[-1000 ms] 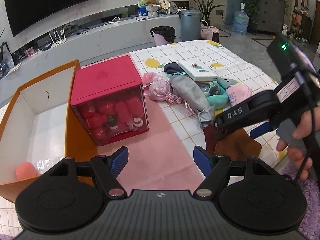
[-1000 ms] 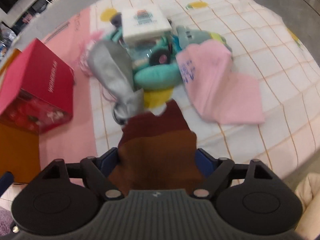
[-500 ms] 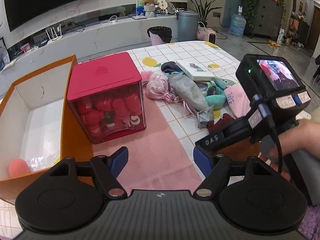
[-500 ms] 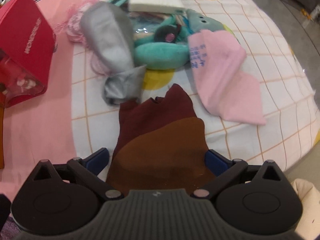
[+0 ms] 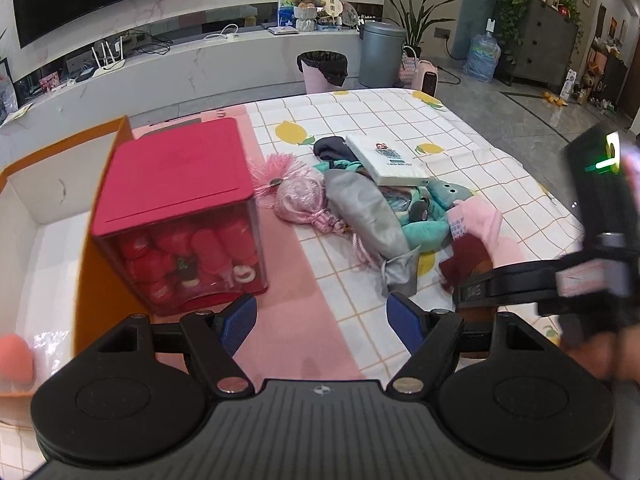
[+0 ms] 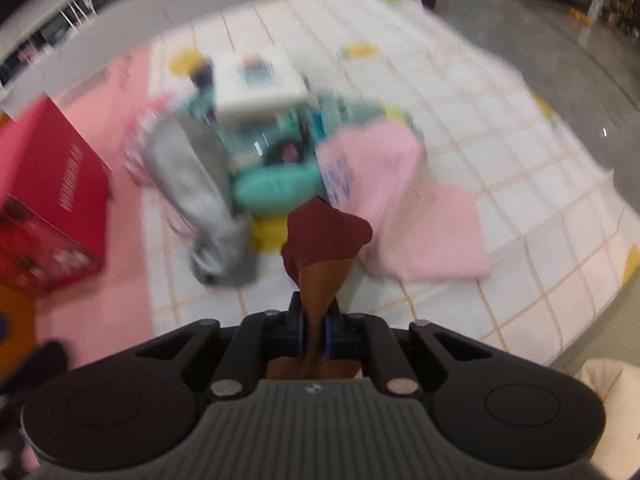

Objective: Organize soft objects
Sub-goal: 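Grasp the brown-and-maroon cloth with the right tool and lift it, then grasp the grey pouch with the left tool while the right tool holds the brown cloth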

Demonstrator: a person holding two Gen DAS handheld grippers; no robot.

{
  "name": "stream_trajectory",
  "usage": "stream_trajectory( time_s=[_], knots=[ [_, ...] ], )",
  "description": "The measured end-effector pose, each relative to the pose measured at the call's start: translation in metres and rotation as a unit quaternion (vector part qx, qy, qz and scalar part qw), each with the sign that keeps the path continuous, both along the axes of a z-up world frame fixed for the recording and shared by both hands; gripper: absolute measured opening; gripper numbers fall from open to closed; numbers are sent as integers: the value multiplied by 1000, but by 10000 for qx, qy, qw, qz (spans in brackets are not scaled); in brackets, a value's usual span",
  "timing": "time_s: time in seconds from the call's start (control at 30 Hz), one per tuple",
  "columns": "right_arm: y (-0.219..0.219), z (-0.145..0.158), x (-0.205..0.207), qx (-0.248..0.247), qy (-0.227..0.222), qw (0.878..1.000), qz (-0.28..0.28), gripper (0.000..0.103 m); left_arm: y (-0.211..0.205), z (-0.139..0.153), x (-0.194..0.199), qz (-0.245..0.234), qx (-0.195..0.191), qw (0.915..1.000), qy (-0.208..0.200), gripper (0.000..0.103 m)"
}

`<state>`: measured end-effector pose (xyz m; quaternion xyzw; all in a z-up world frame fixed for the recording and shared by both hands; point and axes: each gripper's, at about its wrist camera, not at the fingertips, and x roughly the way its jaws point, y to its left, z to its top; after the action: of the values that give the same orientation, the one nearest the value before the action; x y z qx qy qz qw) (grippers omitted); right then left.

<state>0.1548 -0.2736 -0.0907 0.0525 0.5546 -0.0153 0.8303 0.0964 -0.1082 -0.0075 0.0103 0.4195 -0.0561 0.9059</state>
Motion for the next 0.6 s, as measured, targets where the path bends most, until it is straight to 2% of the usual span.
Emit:
stream_trajectory(
  time_s=[0.07, 0.17, 0.3, 0.5, 0.6],
  knots=[
    [-5, 12, -7, 132, -262, 9996, 8, 7, -8, -5, 11, 79, 40, 9999, 67, 87],
    [-3, 38, -19, 28, -771, 9968, 193, 9, -22, -12, 28, 25, 131, 9999, 76, 87],
    [-18, 61, -33, 129, -1260, 9919, -14, 9, -34, -20, 57, 227, 225, 9995, 58, 88],
    [-43, 60, -26, 474, -1201, 9913, -263, 9, -42, -42, 103, 518, 46, 9979, 388, 86],
    [-34, 56, -25, 178, -1055, 9942, -92, 9, -48, -55, 118, 568, 80, 9969, 542, 86]
  ],
)
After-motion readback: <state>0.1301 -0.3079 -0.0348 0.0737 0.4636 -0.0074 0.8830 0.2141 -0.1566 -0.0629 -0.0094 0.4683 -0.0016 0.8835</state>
